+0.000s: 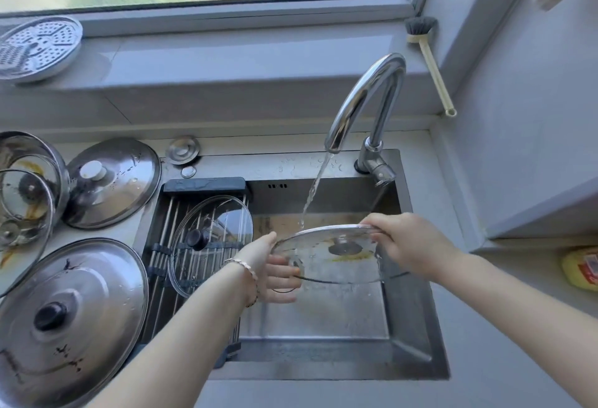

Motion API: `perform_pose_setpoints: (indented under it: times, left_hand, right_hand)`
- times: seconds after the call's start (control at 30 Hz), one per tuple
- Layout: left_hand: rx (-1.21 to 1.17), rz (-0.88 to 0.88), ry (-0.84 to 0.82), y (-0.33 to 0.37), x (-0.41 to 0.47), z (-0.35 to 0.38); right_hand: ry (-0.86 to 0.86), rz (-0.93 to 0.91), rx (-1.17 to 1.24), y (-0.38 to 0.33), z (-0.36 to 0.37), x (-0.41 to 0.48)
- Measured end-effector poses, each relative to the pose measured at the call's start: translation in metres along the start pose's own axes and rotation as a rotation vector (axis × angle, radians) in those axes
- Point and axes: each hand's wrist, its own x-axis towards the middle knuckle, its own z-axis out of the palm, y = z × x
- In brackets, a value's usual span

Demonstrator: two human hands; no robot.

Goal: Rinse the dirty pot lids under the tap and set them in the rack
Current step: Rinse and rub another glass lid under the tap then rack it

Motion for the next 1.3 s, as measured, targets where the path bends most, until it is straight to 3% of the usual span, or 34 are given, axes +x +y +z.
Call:
perform_pose_setpoints:
  times: [0.07,0.13,0.17,0.23,0.3,0.4,0.57,0.7,0.8,0.97,1.07,1.17,1.3]
  left_hand:
    - [0.469,0.197,0.253,-0.005,0.005,-0.009]
    - [0.810,0.606,0.418,-0.011,0.011,-0.016]
    - [0.841,0.767,0.322,-0.012,0.009,-0.016]
    - [0.830,0.893,0.010,-0.014,0.002,-0.013]
    - [0.657,0.889,-0.173,-0.015,-0.003,-0.007]
    - [0.328,0.926,-0.086,-0.019,-0.007,-0.004]
    - [0.100,0.990,0.171,-0.028,-0.005,-0.001]
    - [-0.078,0.836,0.289,-0.029,-0.002,0.007]
    - [-0.179,0.739,0.318,-0.024,-0.003,0.016]
    - [-0.232,0.722,0.375,-0.014,-0.006,0.011]
    - [-0.258,0.709,0.336,-0.017,-0.012,0.008]
    - [-0.283,0.705,0.338,-0.019,-0.016,0.013]
    - [-0.305,0.704,0.367,-0.016,-0.015,0.008]
  right_hand:
    - [-0.030,0.006,-0.020,-0.002,-0.014,0.008]
    - [-0.073,-0.015,0.038,-0.009,-0.030,0.017]
    - [-0.127,-0.035,0.056,-0.015,-0.039,0.023]
    - [-0.229,-0.109,0.032,-0.029,-0.054,0.039]
    - [-0.306,-0.168,0.011,-0.042,-0.063,0.054]
    - [-0.311,-0.218,0.046,-0.055,-0.066,0.072]
    - [0.159,-0.278,-0.002,-0.051,-0.027,0.082]
    - [0.323,0.023,0.215,-0.053,0.041,0.069]
    - [0.286,0.137,0.226,-0.070,0.079,0.058]
    - [0.137,-0.273,0.145,-0.081,0.104,0.025]
    - [0.146,-0.096,0.002,-0.051,0.089,0.037]
    - [0.156,0.080,0.033,-0.056,0.081,0.053]
    - [0.016,-0.325,0.027,-0.077,0.091,0.035]
